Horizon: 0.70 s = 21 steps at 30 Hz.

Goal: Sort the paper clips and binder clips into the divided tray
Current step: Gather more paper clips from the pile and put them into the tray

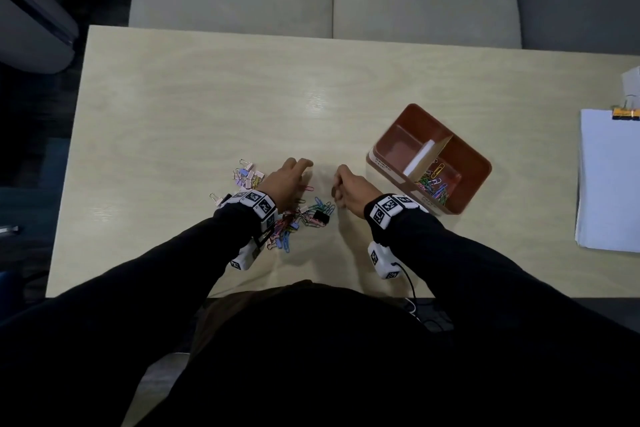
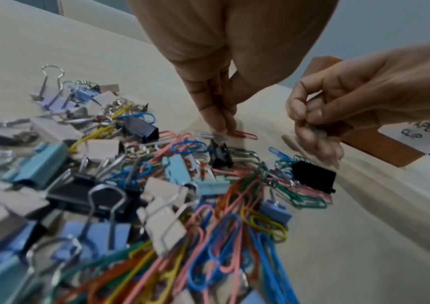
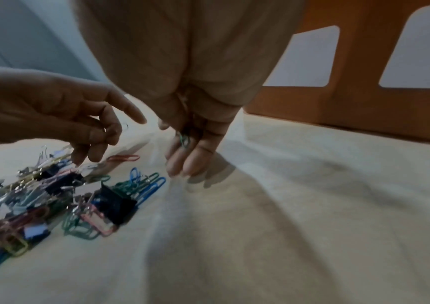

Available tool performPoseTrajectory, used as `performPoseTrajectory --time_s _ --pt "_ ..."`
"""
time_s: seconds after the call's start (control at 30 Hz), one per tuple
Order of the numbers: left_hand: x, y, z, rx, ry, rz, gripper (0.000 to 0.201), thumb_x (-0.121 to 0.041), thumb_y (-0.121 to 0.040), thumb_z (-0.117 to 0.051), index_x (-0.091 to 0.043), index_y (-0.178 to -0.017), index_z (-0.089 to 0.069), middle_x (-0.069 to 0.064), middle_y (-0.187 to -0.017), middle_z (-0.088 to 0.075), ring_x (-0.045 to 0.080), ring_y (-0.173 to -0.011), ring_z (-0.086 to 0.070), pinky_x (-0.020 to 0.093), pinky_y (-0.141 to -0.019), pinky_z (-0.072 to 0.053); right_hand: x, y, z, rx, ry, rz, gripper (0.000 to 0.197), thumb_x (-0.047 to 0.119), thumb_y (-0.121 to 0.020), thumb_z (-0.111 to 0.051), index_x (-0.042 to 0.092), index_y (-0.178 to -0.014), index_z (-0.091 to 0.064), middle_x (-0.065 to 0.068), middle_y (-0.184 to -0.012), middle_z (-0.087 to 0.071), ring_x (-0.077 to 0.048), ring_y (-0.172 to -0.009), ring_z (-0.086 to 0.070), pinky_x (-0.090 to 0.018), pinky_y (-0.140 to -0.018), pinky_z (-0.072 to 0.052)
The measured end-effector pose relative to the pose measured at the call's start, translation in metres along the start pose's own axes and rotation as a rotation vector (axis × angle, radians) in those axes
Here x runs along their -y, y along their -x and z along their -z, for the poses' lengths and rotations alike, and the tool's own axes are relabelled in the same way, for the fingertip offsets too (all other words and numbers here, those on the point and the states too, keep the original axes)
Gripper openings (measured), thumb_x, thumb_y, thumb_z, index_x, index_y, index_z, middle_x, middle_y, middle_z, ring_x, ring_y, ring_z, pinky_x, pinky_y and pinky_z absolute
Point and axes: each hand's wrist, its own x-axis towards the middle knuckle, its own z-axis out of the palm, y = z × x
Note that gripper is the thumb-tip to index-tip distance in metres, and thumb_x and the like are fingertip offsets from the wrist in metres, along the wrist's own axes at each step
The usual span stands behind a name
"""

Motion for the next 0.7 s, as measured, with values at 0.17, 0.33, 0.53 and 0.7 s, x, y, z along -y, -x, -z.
performPoseTrajectory --time_s 0.17,0.33,0.53,0.7 --pt "-0.010 0.008 -0.004 0.074 0.040 0.012 0.012 -0.015 -0.093 -0.048 -0.007 -0.101 -0.046 0.014 -0.102 -0.046 0.035 -0.081 -0.054 0.042 -0.072 -0.046 -0.004 0.011 -0.003 0.014 0.145 0.078 0.021 -0.001 -0.084 -0.034 0.013 -0.095 -0.047 -0.010 -0.095 -0.064 -0.032 -0.086 -0.057 -0.044 -0.078 -0.048" --pt "-0.007 0.013 -0.006 0.047 -0.044 0.036 0.032 -0.013 -0.090 -0.055 -0.012 -0.117 -0.038 0.014 -0.108 -0.045 0.036 -0.075 -0.059 0.047 -0.068 -0.053 -0.004 0.021 -0.004 0.070 0.367 0.113 0.024 0.014 -0.091 -0.046 0.022 -0.113 -0.041 -0.008 -0.100 -0.064 -0.030 -0.079 -0.057 -0.037 -0.065 -0.043" --pt "-0.005 0.015 -0.004 0.109 -0.136 0.009 0.034 -0.020 -0.087 -0.065 -0.011 -0.111 -0.042 0.013 -0.106 -0.041 0.033 -0.070 -0.060 0.048 -0.066 -0.055 0.005 0.017 -0.006 0.134 0.518 0.222 0.043 0.024 -0.094 -0.050 0.027 -0.135 -0.038 -0.010 -0.109 -0.056 -0.033 -0.091 -0.059 -0.036 -0.072 -0.042" --pt "0.006 0.022 -0.007 0.174 -0.250 -0.060 0.031 -0.024 -0.091 -0.059 -0.008 -0.110 -0.041 0.014 -0.108 -0.038 0.033 -0.073 -0.059 0.048 -0.064 -0.053 0.004 0.006 -0.014 0.149 0.555 0.265 0.028 0.026 -0.094 -0.053 0.019 -0.121 -0.046 -0.010 -0.107 -0.055 -0.033 -0.087 -0.058 -0.036 -0.069 -0.040"
